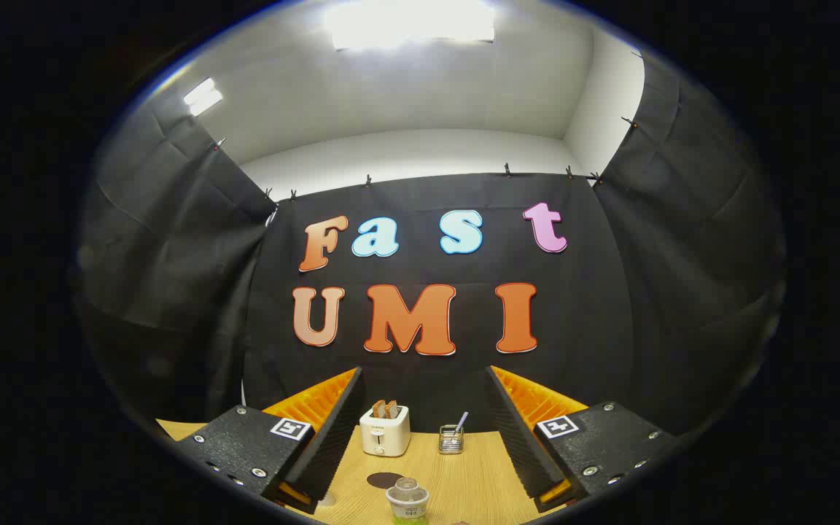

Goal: Take the bottle from table, then pour the juice into the cup, finally place the bottle on the coaster

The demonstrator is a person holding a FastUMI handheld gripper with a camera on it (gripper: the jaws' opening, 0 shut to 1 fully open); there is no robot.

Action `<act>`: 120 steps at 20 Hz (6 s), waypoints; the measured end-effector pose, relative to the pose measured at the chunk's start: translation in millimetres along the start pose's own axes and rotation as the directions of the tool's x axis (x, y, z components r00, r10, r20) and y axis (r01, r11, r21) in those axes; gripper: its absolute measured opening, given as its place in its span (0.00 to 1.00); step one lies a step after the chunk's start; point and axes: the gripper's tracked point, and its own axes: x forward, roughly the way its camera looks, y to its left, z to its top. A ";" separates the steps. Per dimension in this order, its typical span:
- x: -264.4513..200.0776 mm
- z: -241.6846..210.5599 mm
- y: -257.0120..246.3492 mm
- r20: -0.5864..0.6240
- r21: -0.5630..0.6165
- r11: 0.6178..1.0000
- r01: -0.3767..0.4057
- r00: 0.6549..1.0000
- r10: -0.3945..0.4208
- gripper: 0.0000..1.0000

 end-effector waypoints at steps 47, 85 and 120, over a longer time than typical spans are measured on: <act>-8.6 -273.6 25.1 -0.400 -0.044 0.999 -0.030 0.917 0.010 0.97; 41.2 -323.0 63.1 -0.346 -0.662 0.737 -0.139 0.929 -0.136 0.57; 56.2 -299.3 102.1 -0.047 -0.999 -0.025 -0.046 0.998 0.035 0.56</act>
